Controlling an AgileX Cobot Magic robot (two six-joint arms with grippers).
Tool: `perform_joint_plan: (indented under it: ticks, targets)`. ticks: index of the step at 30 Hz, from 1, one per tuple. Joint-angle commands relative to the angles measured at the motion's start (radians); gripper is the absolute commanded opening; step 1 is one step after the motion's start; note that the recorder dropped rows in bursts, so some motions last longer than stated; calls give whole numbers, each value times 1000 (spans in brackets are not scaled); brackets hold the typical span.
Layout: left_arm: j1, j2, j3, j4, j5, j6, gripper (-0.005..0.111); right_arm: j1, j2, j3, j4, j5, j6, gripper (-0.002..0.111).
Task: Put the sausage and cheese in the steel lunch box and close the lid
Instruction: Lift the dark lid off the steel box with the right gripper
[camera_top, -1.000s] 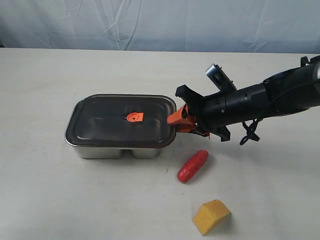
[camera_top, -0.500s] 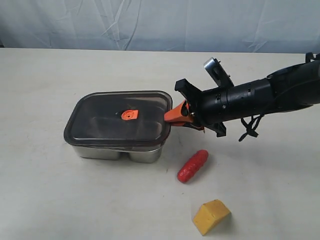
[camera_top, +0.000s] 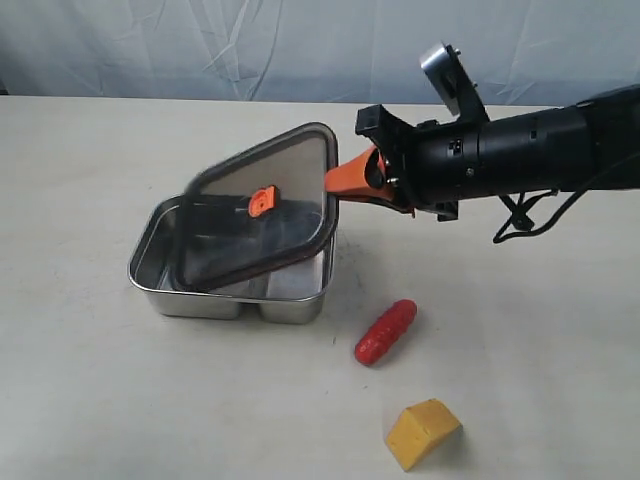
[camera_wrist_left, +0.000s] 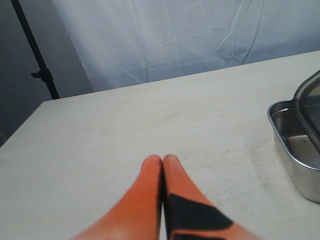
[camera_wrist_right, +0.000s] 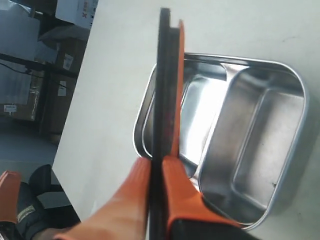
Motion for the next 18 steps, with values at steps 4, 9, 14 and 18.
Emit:
perform_joint_plan:
  ticks: [4,9,14,18]
  targets:
    - [-6,-5,-1,6,-14,-2,0,-1,-116,-1,-2,17,-20,-1]
    - [-6,-5,-1,6,-14,-2,0,-1,-273,-1,-49,-10,-69,-1]
    - [-6,-5,-1,6,-14,-2,0,-1,-439,-1,-323,-210,-39,-1]
    - [-6,-5,-1,6,-14,-2,0,-1,-570,-1,-748,-323,175,-1]
